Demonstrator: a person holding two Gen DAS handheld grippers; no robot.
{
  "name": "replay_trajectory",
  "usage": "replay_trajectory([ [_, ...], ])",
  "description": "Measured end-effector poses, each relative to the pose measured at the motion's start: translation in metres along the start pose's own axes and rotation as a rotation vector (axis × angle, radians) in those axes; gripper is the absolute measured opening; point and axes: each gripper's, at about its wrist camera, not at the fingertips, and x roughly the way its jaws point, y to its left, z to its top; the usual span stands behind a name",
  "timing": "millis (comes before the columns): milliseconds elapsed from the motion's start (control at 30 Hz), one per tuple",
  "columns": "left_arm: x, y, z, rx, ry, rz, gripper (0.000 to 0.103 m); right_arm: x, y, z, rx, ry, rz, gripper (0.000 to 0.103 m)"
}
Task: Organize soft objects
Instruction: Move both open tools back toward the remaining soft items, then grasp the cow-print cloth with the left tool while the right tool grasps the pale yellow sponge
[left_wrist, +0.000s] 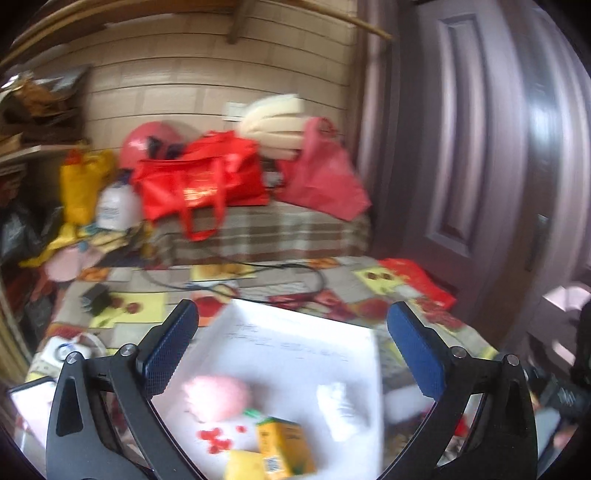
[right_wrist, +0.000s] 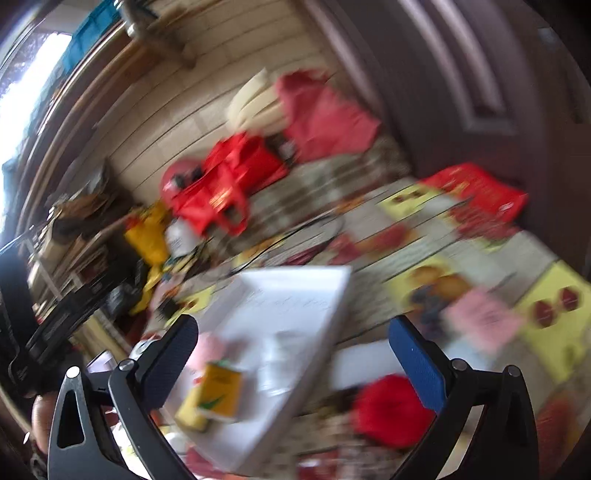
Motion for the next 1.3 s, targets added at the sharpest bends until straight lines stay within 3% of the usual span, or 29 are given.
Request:
replay_trajectory([
  [200,0.016,-0.049,-0.028,0.021,0.175,-0.263,0.103,-0.005,-0.069,0.002,0.124,0.025,-0.118,0.103],
  [400,0.014,-0.112,-0.079,0.161,0.319,-0.395,0.103,-0.014,-0.11,-0.001,0.203,0.044,-0.164,0.103],
  [467,0.013,-0.133,-0.1,0.245,0.361,-0.409,0.1,-0.016,-0.114,-0.003,0.203,0.097,-0.122,0.103],
  [600,0.028,-0.154,-0.132,0.329,0.449,-0.399,0.072,-0.027,-0.104,-0.013,0.027,0.198,-0.046,0.103],
  [633,0.034,-0.158,-0.139,0.328,0.481,-0.409,0.07,-0.031,-0.1,-0.018,-0.032,0.22,-0.028,0.103],
  [767,0.046,-0.169,-0.15,0.339,0.512,-0.406,0.07,-0.05,-0.084,-0.042,-0.222,0.321,0.083,0.103],
  [867,0.051,-0.176,-0.152,0.343,0.509,-0.385,0.069,-0.048,-0.066,-0.06,-0.363,0.386,0.116,0.103],
  [967,0.055,-0.174,-0.158,0.366,0.517,-0.374,0.038,-0.042,-0.05,-0.077,-0.47,0.43,0.103,0.103],
  [1100,0.054,-0.166,-0.156,0.346,0.509,-0.396,0.032,-0.034,-0.039,-0.095,-0.552,0.471,0.105,0.101],
  [1133,0.052,-0.164,-0.153,0.338,0.499,-0.401,0.032,-0.031,-0.038,-0.097,-0.558,0.479,0.099,0.098],
  [1233,0.044,-0.159,-0.143,0.316,0.461,-0.407,0.032,-0.018,-0.038,-0.105,-0.555,0.518,0.074,0.07],
  [1300,0.037,-0.157,-0.134,0.305,0.429,-0.413,0.032,-0.019,-0.038,-0.106,-0.55,0.517,0.077,0.063],
])
